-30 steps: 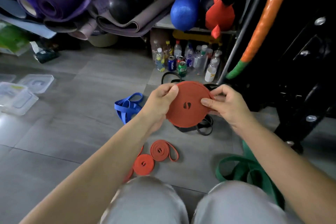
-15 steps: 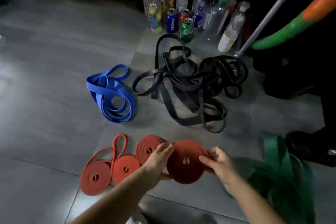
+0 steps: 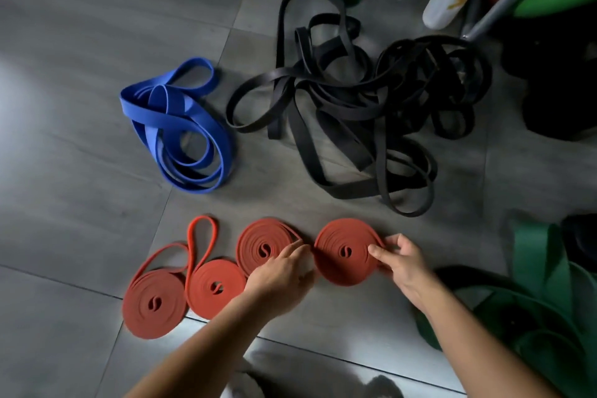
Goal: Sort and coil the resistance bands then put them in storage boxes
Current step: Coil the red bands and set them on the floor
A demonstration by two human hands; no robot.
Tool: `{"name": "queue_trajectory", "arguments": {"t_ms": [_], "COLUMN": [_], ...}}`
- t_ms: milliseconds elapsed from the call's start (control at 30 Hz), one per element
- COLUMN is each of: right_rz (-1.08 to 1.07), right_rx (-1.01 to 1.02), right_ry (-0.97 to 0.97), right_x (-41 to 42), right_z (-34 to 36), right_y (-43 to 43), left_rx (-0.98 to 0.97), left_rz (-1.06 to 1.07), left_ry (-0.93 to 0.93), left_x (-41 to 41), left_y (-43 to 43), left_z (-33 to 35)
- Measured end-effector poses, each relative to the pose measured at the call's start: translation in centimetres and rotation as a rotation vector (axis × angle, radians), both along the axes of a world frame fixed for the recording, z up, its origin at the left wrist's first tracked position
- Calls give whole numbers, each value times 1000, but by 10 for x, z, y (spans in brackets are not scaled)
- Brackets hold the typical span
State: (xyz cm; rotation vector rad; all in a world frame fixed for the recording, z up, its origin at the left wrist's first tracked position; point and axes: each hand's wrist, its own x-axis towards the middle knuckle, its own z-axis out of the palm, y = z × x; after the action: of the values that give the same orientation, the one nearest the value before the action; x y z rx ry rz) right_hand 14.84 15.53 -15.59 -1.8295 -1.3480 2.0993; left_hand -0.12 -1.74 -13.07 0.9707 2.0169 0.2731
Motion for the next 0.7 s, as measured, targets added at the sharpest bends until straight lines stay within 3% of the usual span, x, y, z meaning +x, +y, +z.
{"name": "queue_trajectory", "arguments": {"t_ms": [100, 200, 333, 700], "right_rz": [-21, -30, -4, 90], "right_rx": [7, 0, -11, 43], "right_ry": [-20, -17, -13, -86], "right_x": [7, 11, 10, -15], "right_z": [-3, -5, -9, -20], "right_y": [8, 12, 8, -25], "left_rx": [-71, -57, -132, -113], "left_rz": [-248, -350, -428, -448], "left_ry": [269, 415, 433, 415], "left_x": [1, -2, -10, -11], "left_y": [-3, 8, 4, -4], "left_z": [-3, -2, -9, -7]}}
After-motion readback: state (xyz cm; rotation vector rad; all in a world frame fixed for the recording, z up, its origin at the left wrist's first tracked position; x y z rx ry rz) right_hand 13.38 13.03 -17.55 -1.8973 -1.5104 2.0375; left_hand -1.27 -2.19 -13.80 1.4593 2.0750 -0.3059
